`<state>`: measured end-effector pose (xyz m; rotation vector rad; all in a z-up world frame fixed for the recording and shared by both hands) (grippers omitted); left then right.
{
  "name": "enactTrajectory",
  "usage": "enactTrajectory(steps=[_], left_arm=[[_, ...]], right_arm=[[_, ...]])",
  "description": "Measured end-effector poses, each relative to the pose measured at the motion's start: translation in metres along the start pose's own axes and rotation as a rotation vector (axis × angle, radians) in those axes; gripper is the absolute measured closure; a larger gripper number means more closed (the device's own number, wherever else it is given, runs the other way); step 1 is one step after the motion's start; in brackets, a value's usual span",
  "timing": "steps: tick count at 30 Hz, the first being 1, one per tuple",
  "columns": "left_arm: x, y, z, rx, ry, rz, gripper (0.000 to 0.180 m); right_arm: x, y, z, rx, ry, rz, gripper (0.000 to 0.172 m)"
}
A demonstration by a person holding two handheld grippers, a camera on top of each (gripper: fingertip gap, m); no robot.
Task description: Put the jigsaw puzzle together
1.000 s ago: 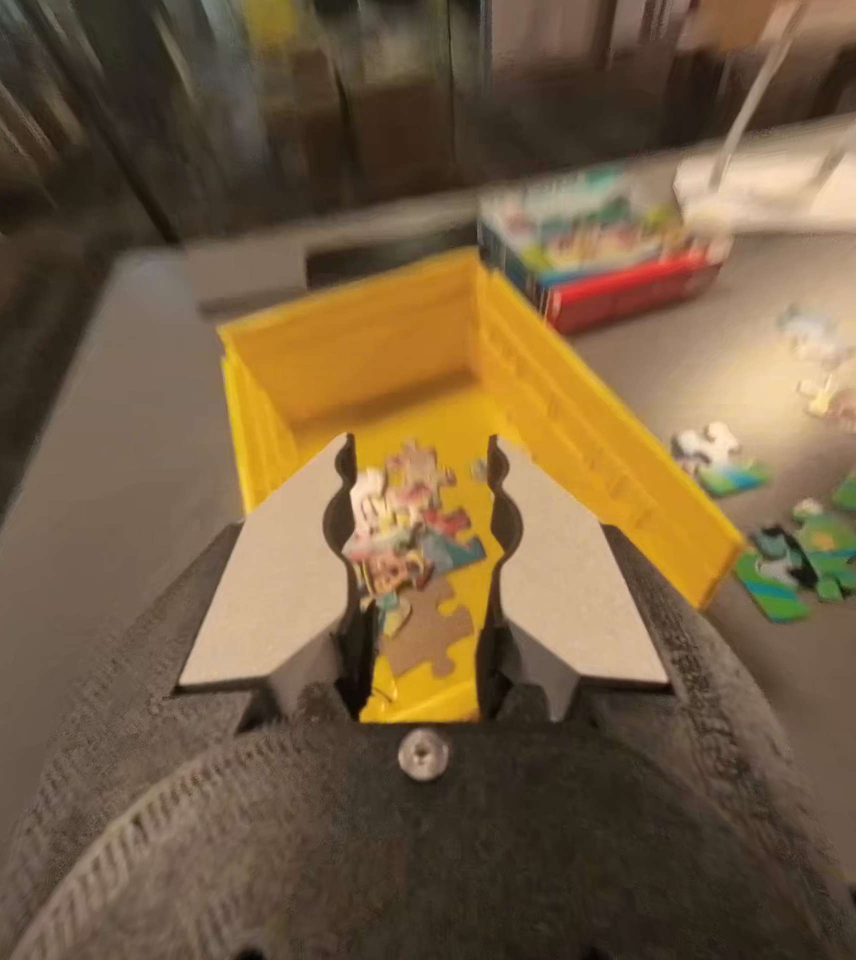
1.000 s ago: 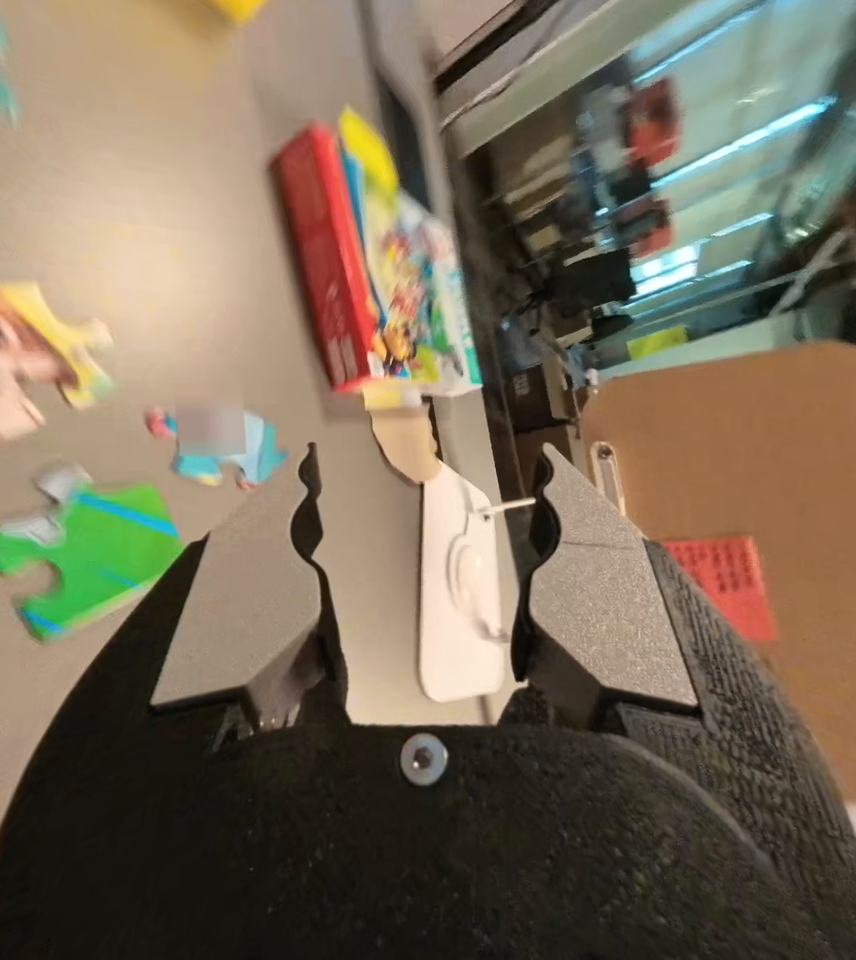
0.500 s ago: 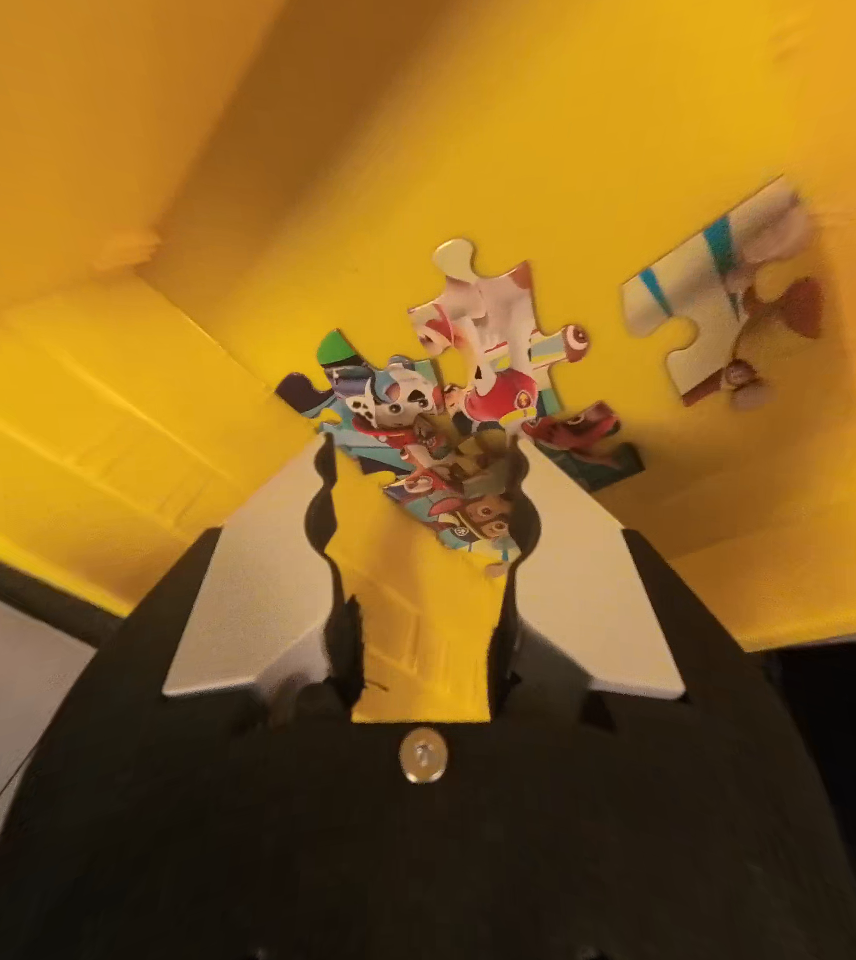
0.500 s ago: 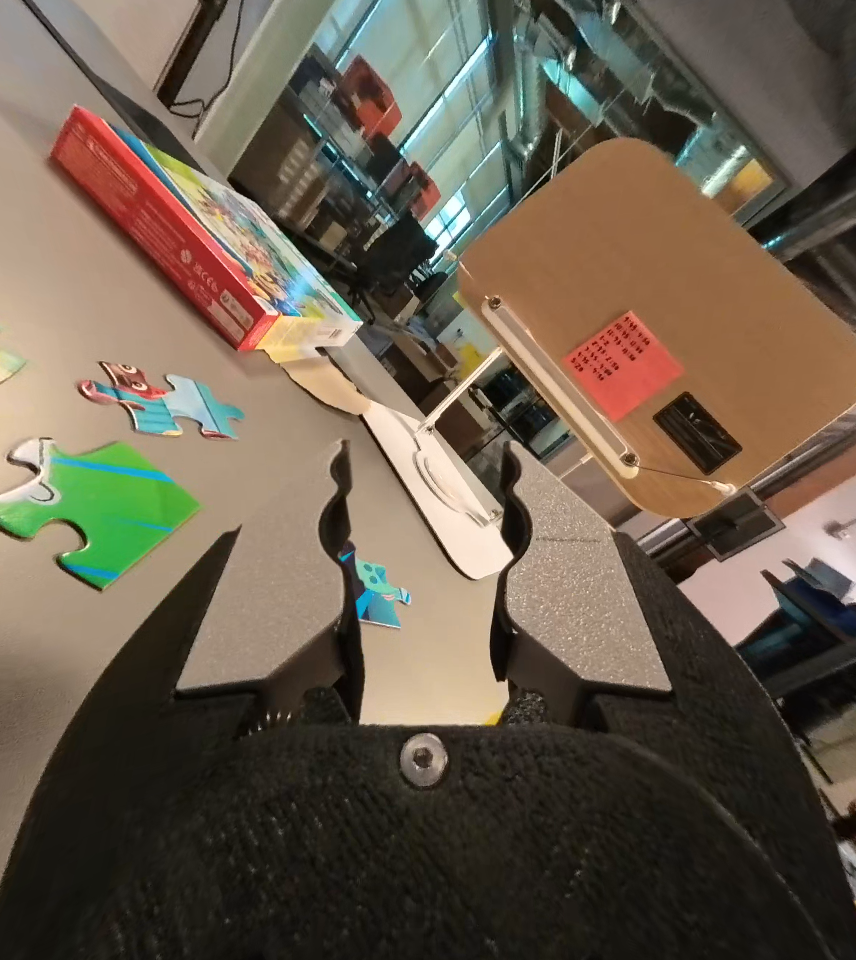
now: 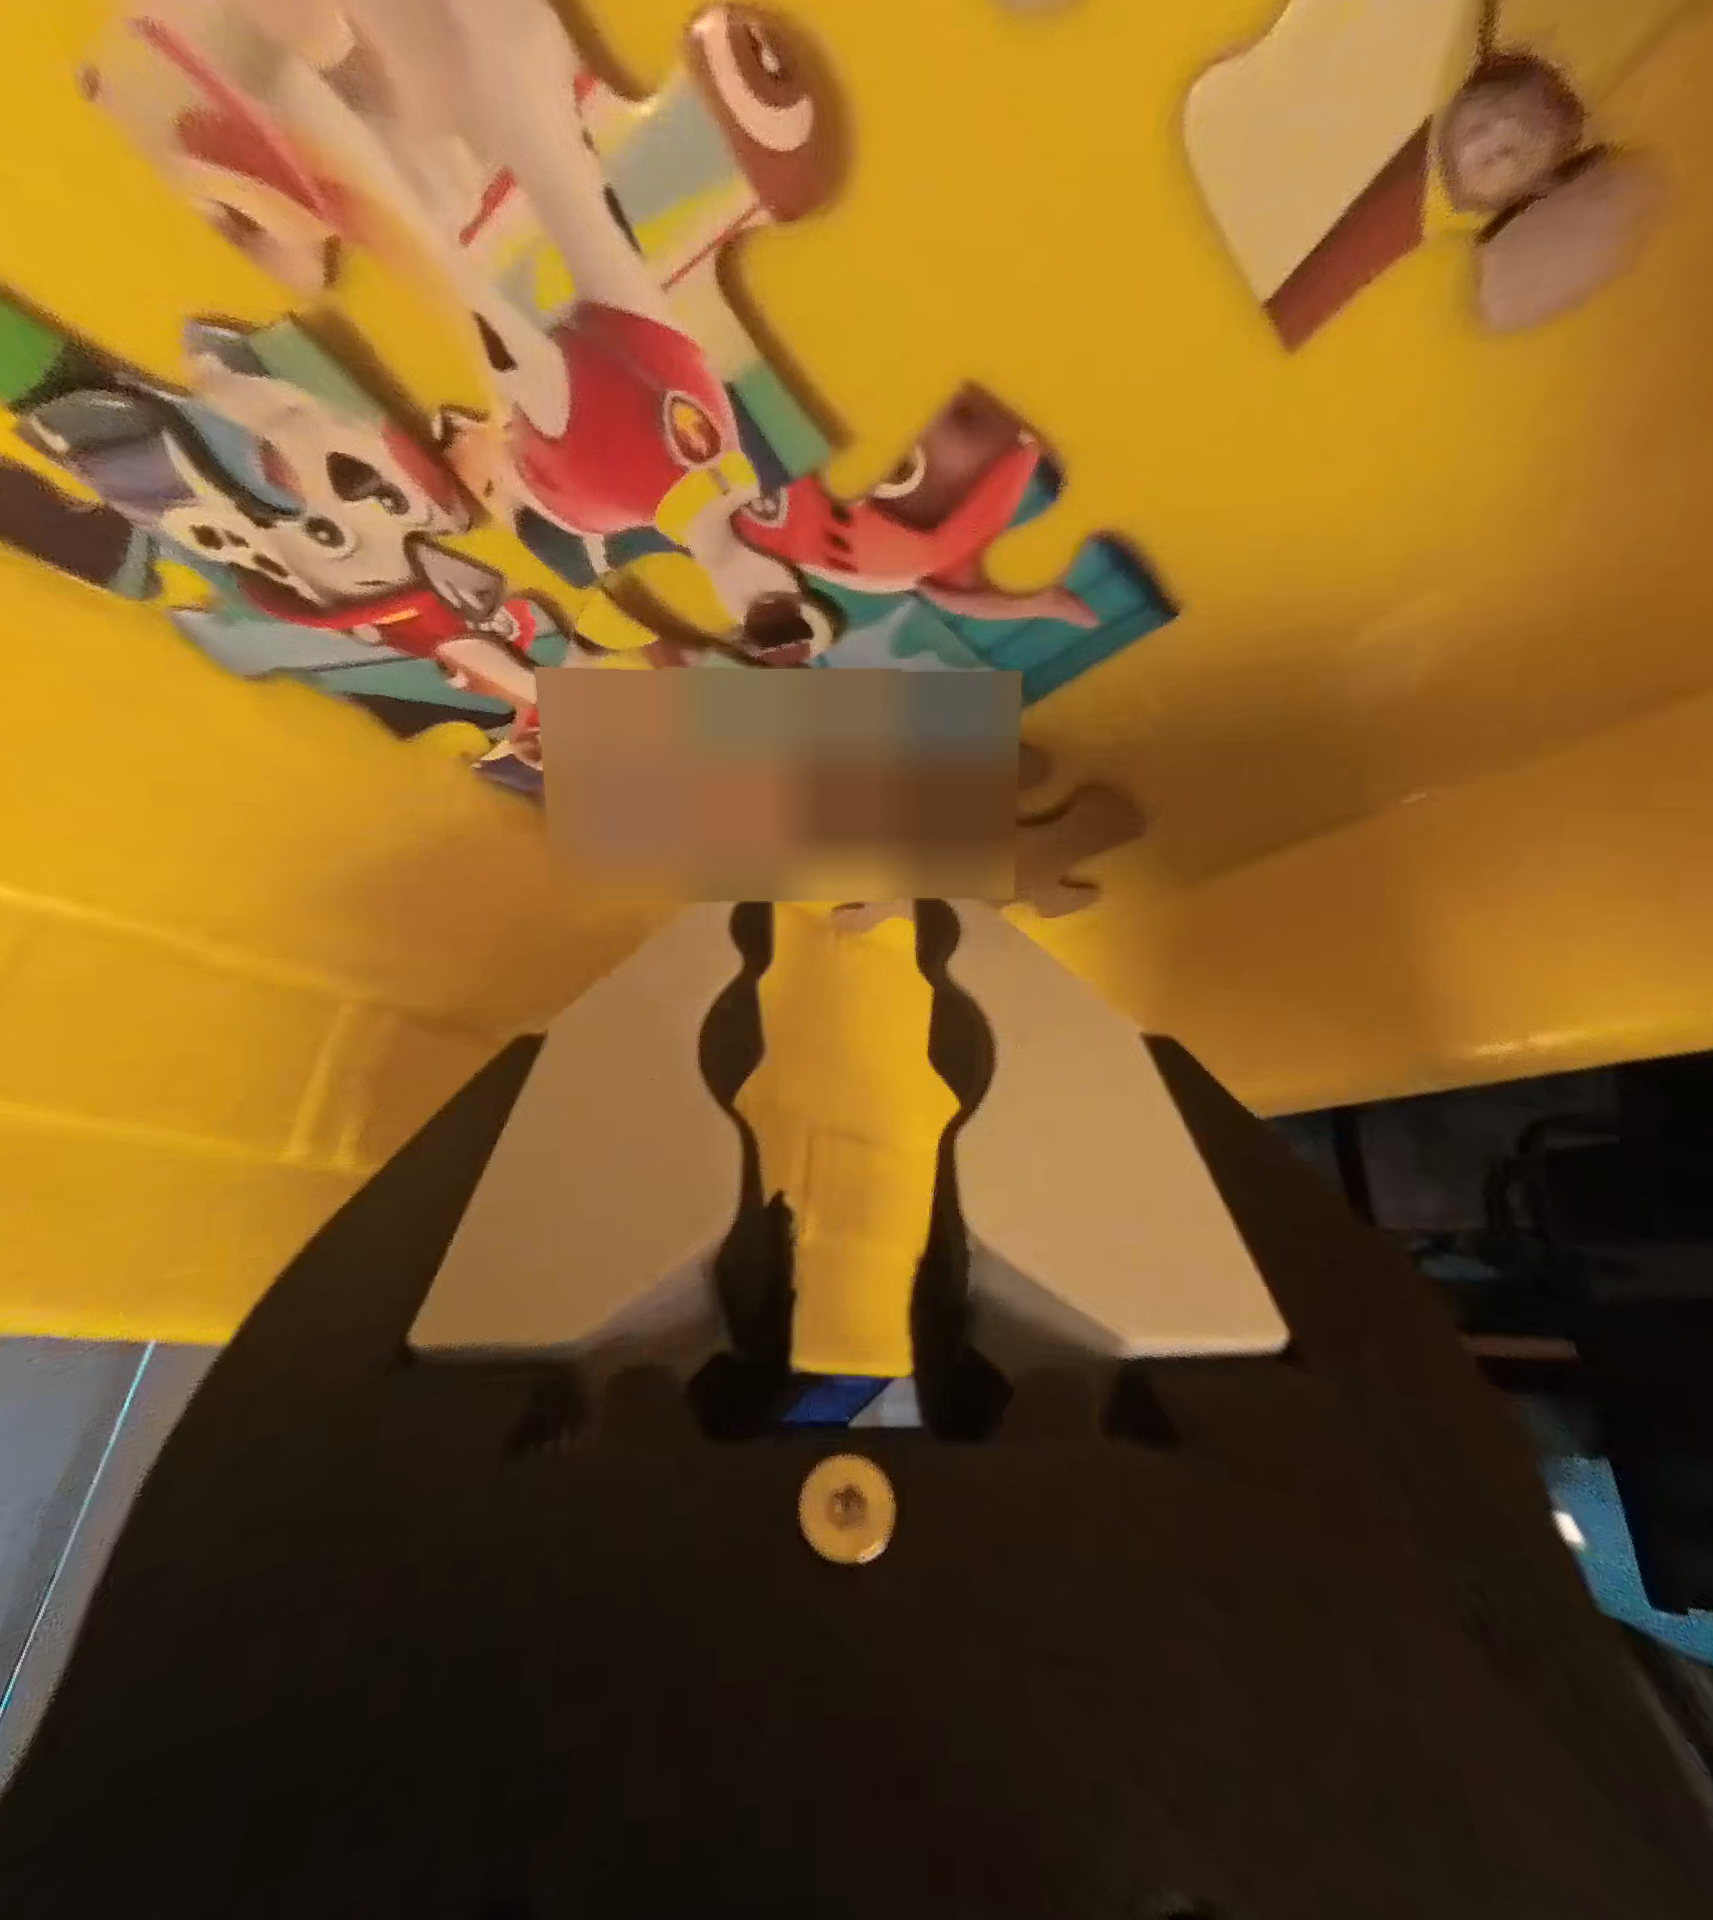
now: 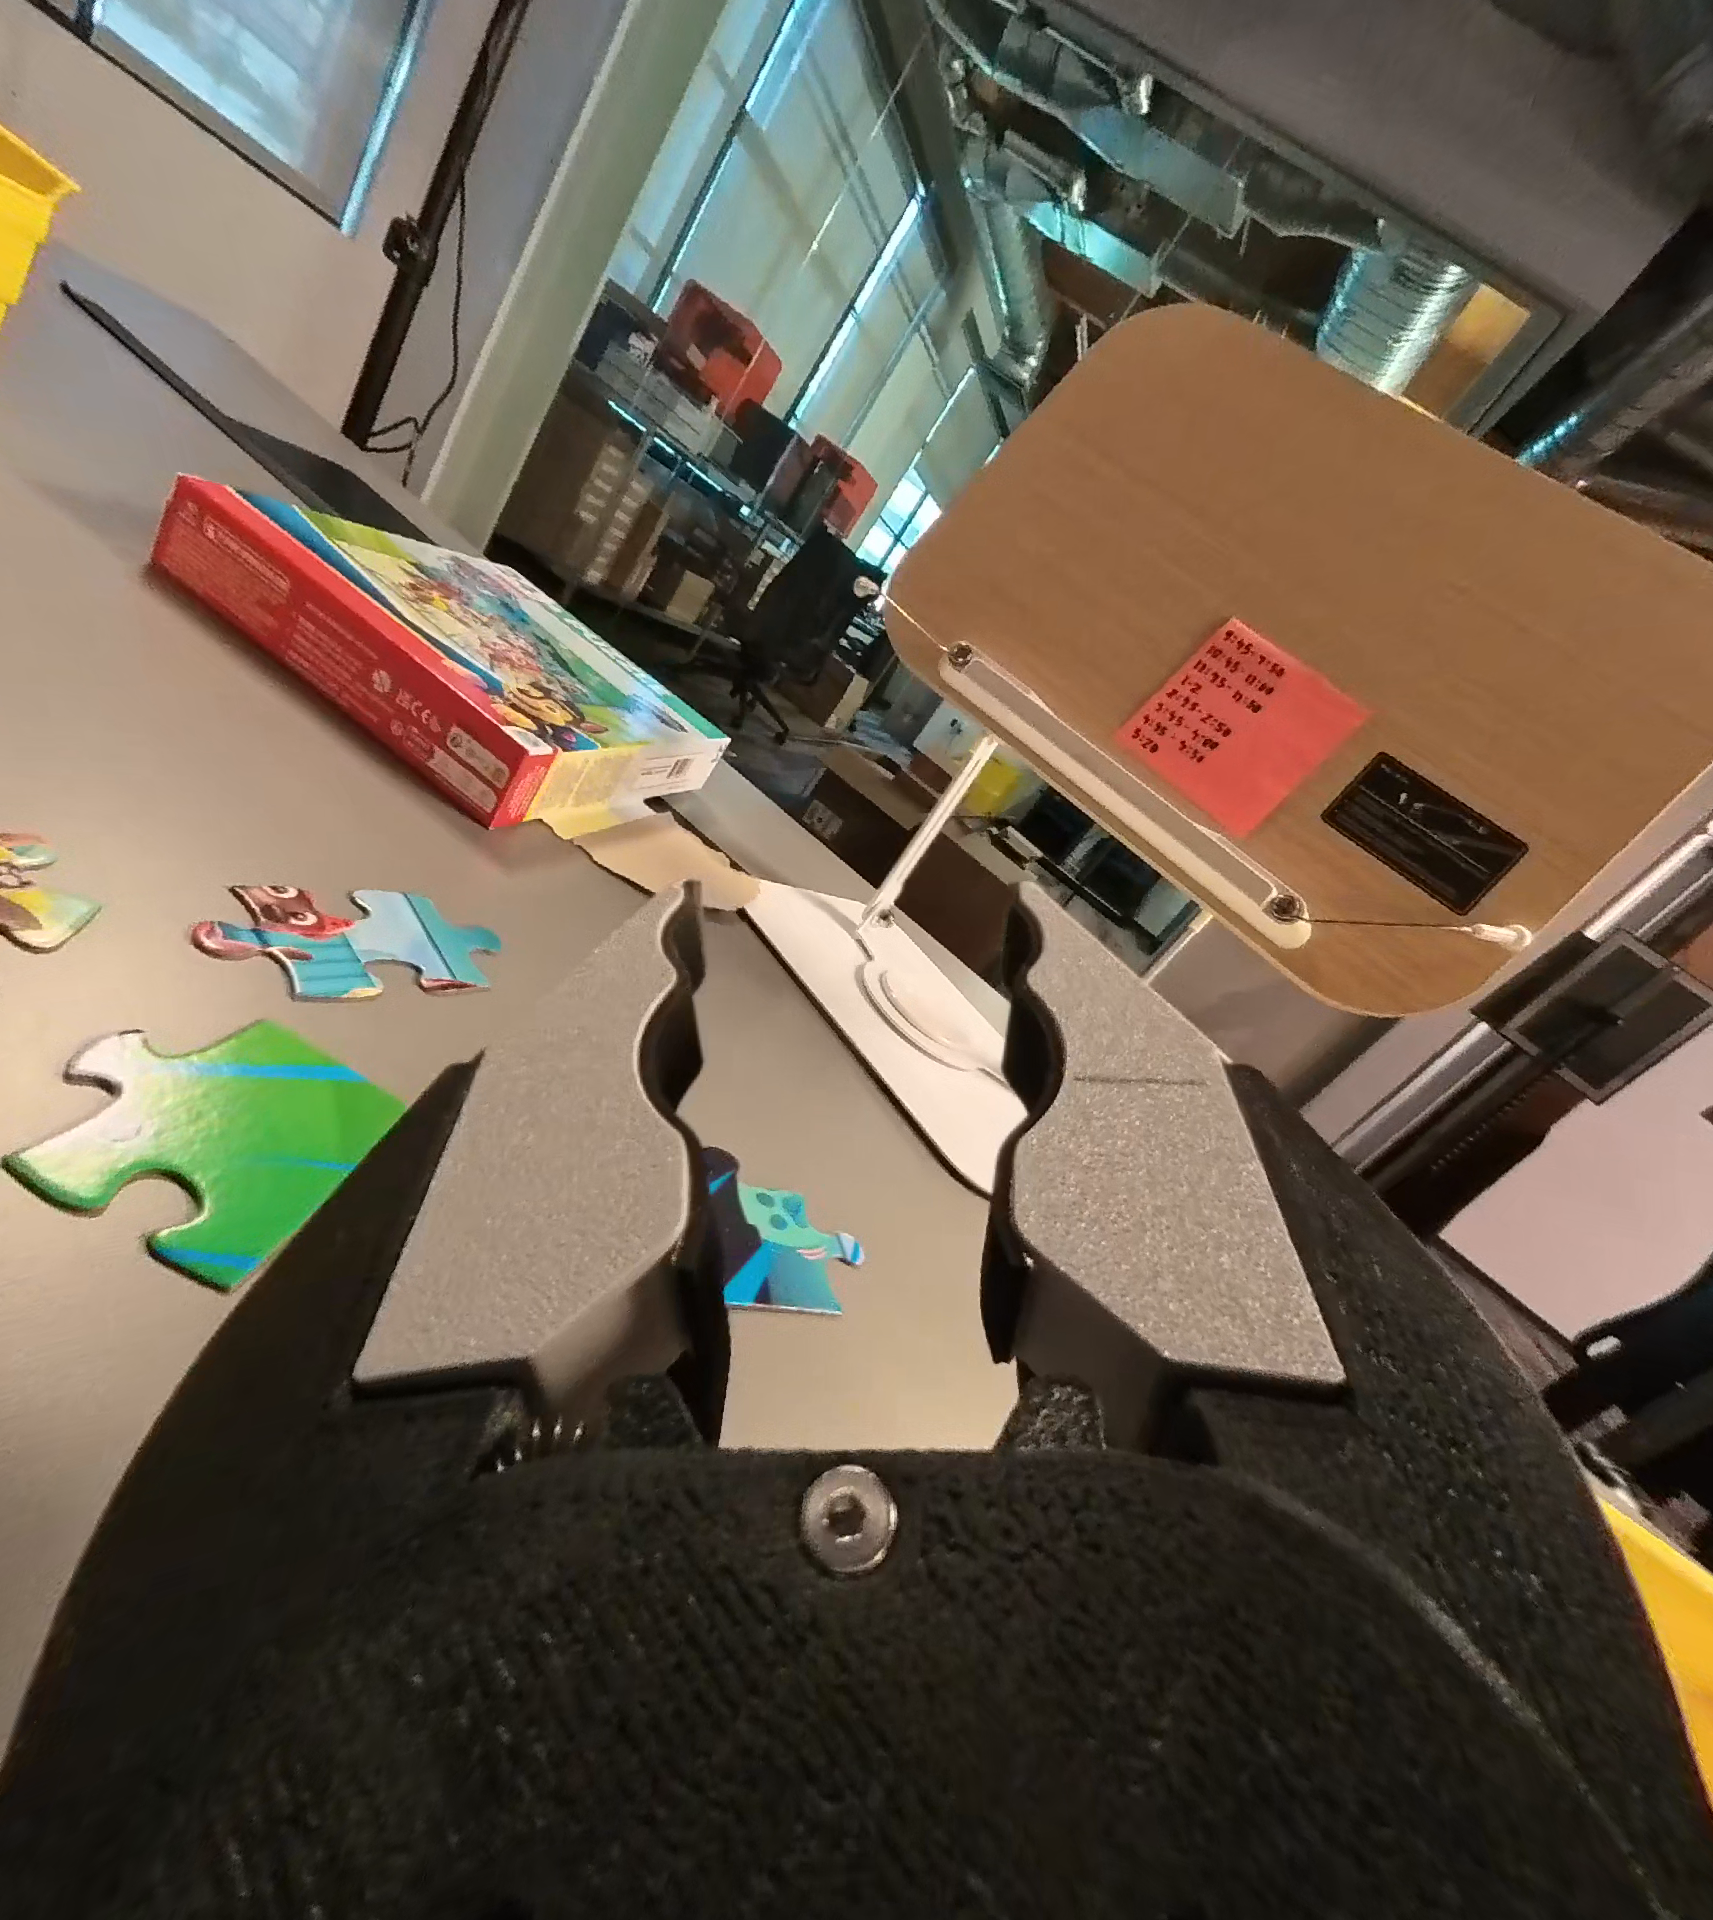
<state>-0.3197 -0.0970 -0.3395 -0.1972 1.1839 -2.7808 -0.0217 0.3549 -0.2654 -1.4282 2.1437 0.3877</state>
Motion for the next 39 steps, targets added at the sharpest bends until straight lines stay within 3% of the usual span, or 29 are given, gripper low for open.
enactTrajectory(steps=[2,4,6,9,15,18,21,27,30,33,36,39], left_arm=[[0.007,0.002,-0.006,-0.030,0.010,-0.053,0.178],[0.014,-0.005,-0.017,-0.108,0.051,-0.143,0.180],[0.015,-0.025,-0.034,-0.285,0.117,-0.247,0.180],[0.001,-0.059,-0.051,-0.564,0.118,-0.166,0.180],[0.008,-0.032,-0.027,-0.369,-0.050,-0.014,0.179],[0.005,-0.011,-0.020,-0.280,-0.063,0.041,0.134],[0.008,-0.006,-0.019,-0.291,-0.055,0.019,0.115],[0.017,-0.001,-0.013,-0.265,-0.112,0.040,0.111],[0.019,-0.003,-0.014,-0.314,-0.144,0.117,0.116],[0.018,0.004,-0.009,-0.272,-0.140,0.179,0.129],[0.014,0.000,-0.007,-0.282,-0.120,0.232,0.175],[0.010,-0.004,-0.007,-0.319,-0.101,0.257,0.180]], right_arm=[[0.001,-0.001,-0.001,-0.004,-0.004,-0.004,0.115],[0.002,-0.001,-0.001,-0.007,0.007,-0.016,0.115],[0.003,-0.001,0.000,-0.007,0.026,-0.042,0.115],[0.004,0.000,0.002,-0.005,0.058,-0.073,0.115],[0.008,-0.001,-0.001,-0.015,0.069,-0.109,0.115],[0.011,-0.001,-0.002,-0.018,0.063,-0.123,0.116],[0.013,0.000,-0.002,-0.014,0.065,-0.131,0.116],[0.012,0.001,0.000,-0.004,0.077,-0.137,0.118],[0.013,0.001,0.001,0.000,0.078,-0.145,0.120],[0.014,0.002,0.001,0.006,0.075,-0.148,0.120],[0.013,0.001,0.002,0.006,0.080,-0.150,0.121],[0.014,0.002,0.002,0.008,0.088,-0.158,0.122]])
Point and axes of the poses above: each gripper's, where its closed fingertips meet, y out along the fingers, z out of its underside, x = y × z across the jaws, the point moved 3 cm from there along -y, back along the fingers, and after that the axes turned 13 degrees about x, right-handed, at the moved point
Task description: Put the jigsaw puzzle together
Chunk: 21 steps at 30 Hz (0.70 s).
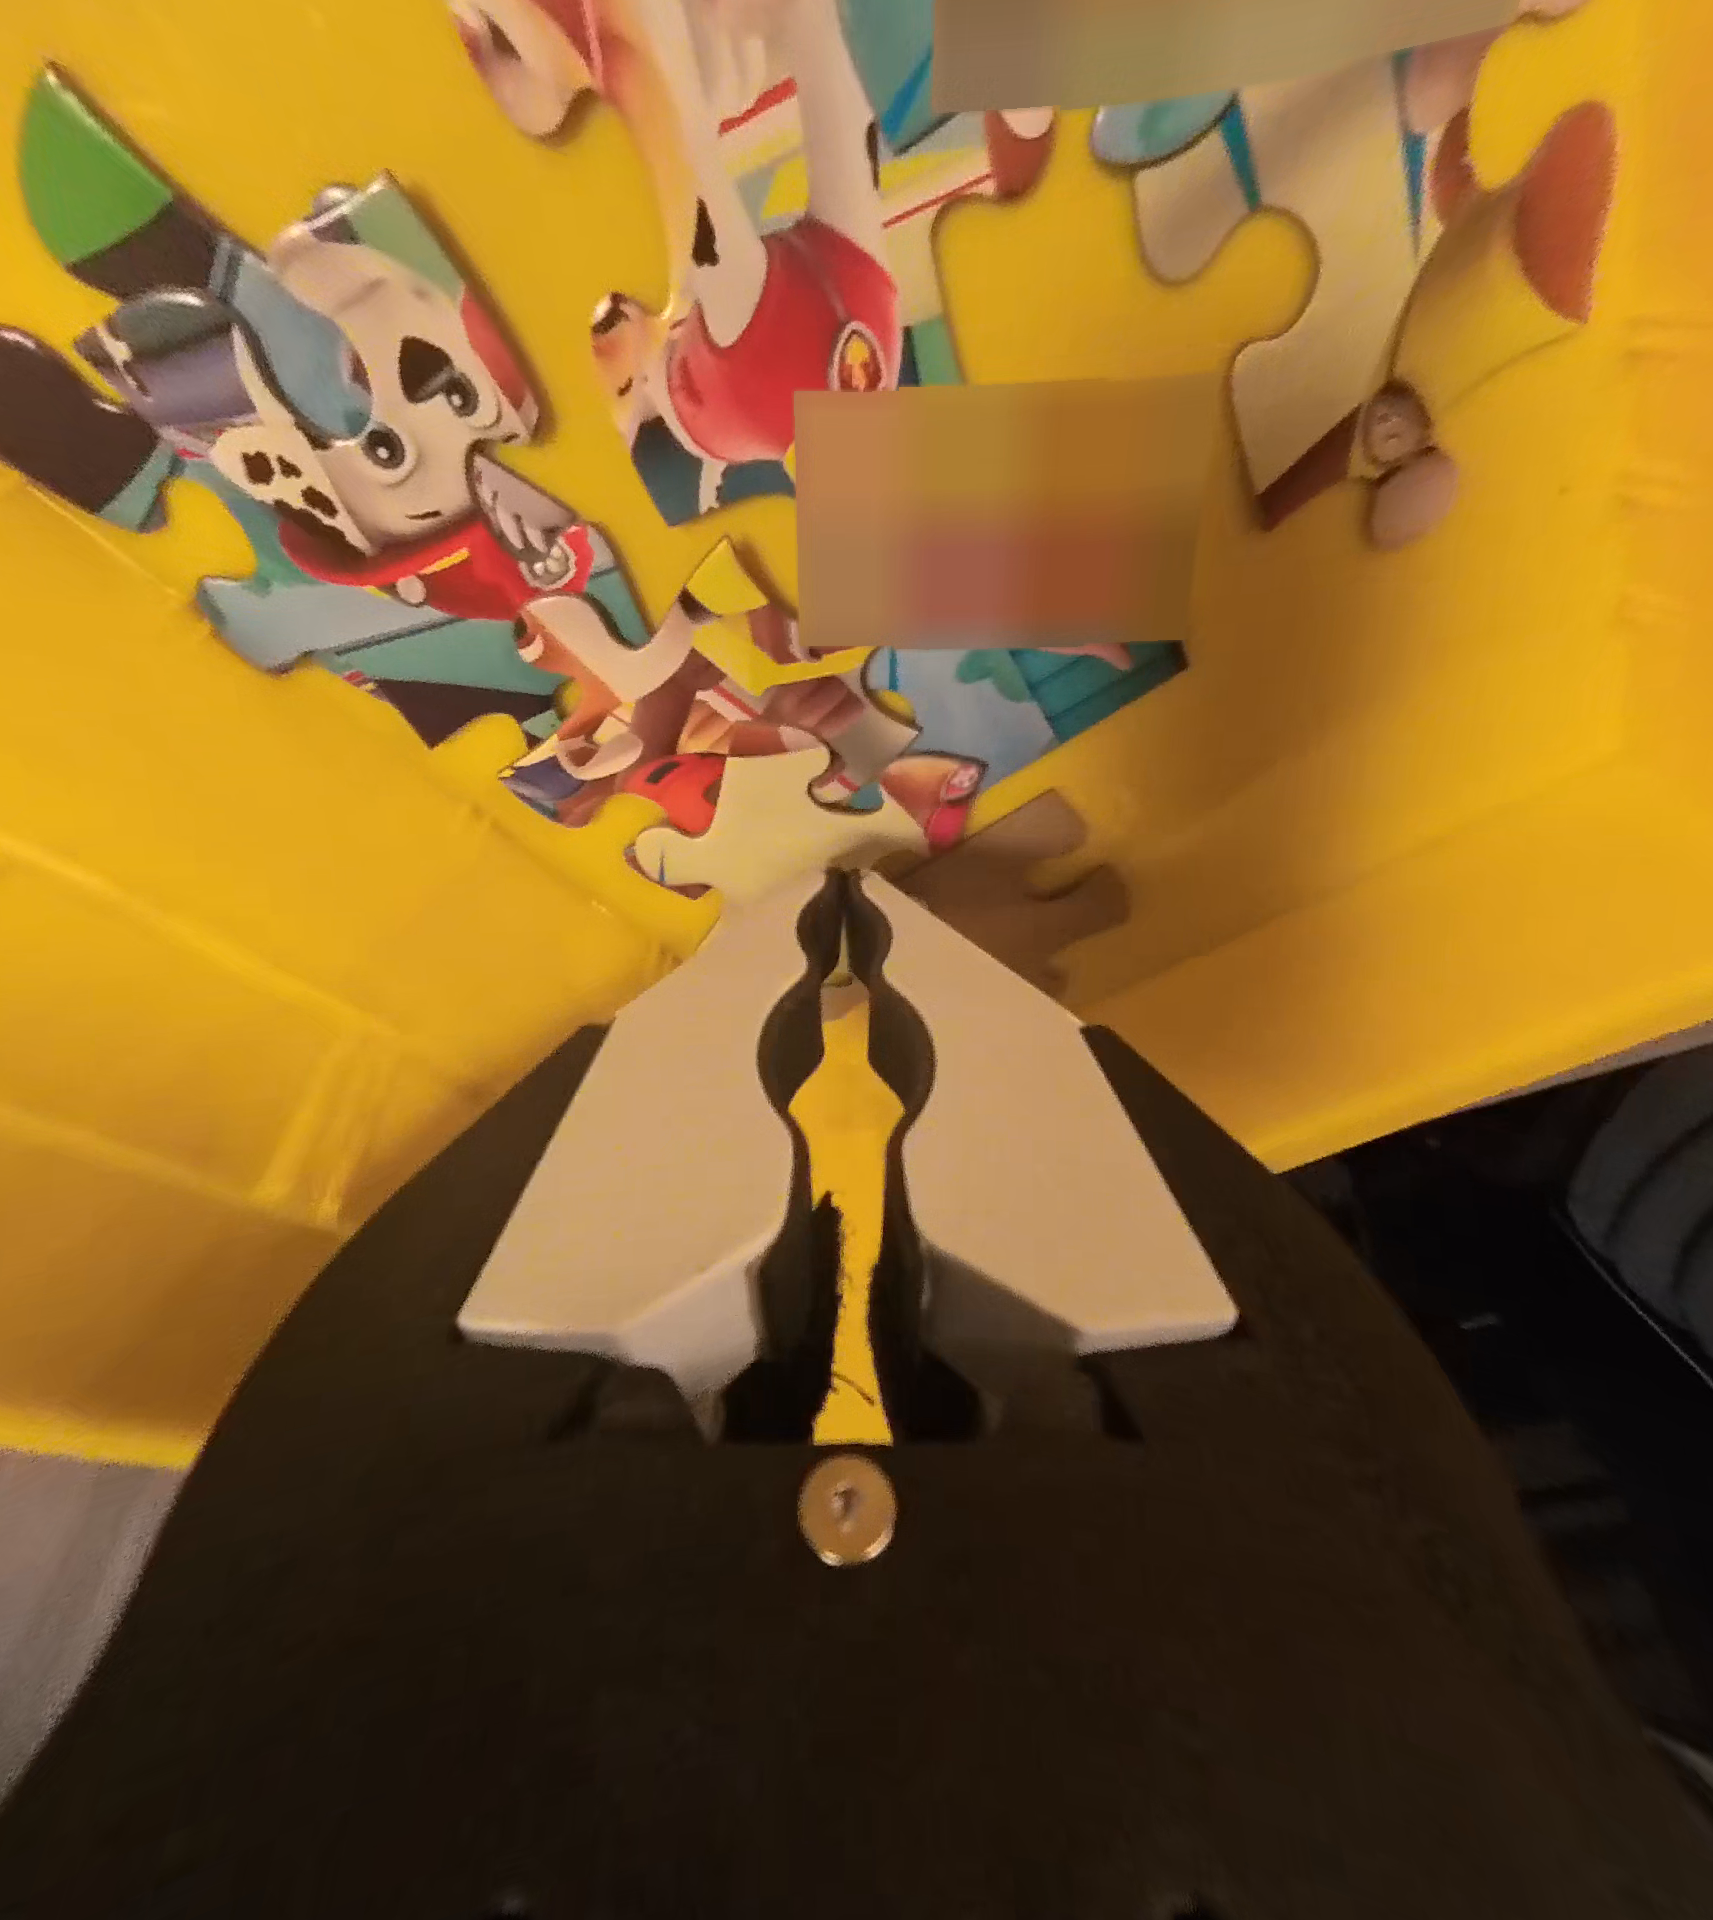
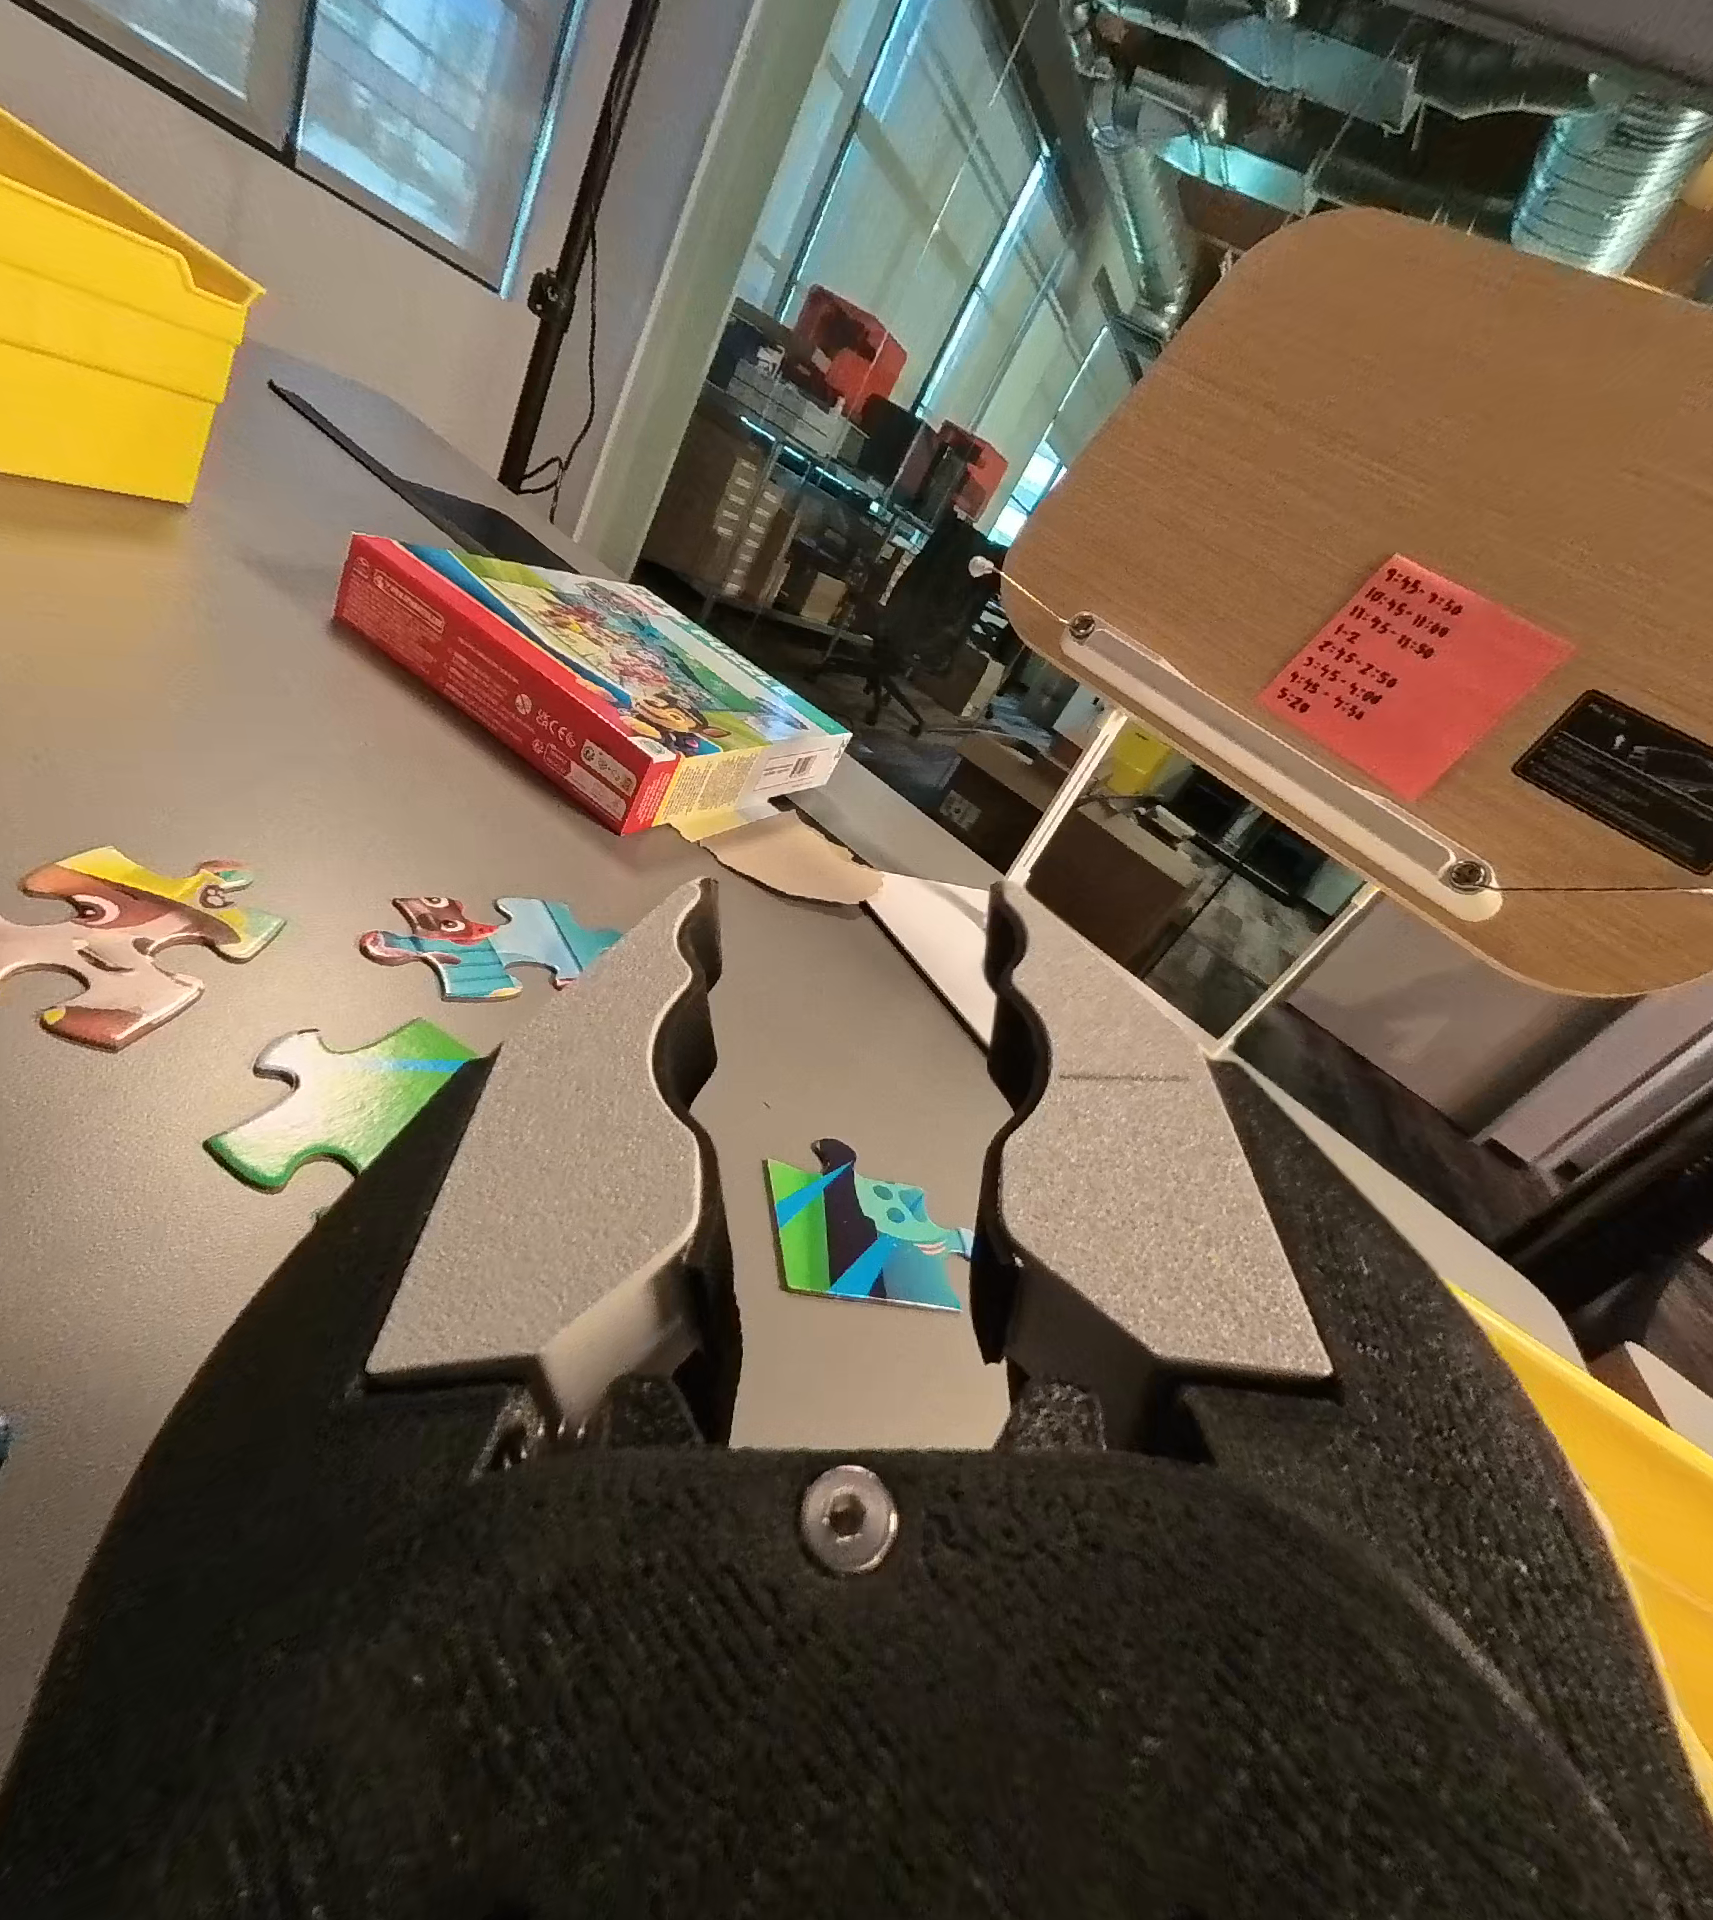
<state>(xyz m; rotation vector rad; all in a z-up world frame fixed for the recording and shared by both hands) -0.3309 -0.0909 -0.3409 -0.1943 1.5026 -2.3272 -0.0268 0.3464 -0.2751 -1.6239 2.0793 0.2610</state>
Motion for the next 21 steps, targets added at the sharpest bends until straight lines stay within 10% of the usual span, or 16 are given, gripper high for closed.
enactTrajectory(steps=[10,21], left_arm=[[0.008,-0.006,-0.008,-0.081,0.018,-0.095,0.099],[0.005,0.006,0.000,0.022,0.030,-0.145,0.132]], right_arm=[[0.003,0.000,0.000,0.004,0.001,-0.016,0.123],[0.001,0.001,0.001,0.002,0.014,-0.019,0.125]])
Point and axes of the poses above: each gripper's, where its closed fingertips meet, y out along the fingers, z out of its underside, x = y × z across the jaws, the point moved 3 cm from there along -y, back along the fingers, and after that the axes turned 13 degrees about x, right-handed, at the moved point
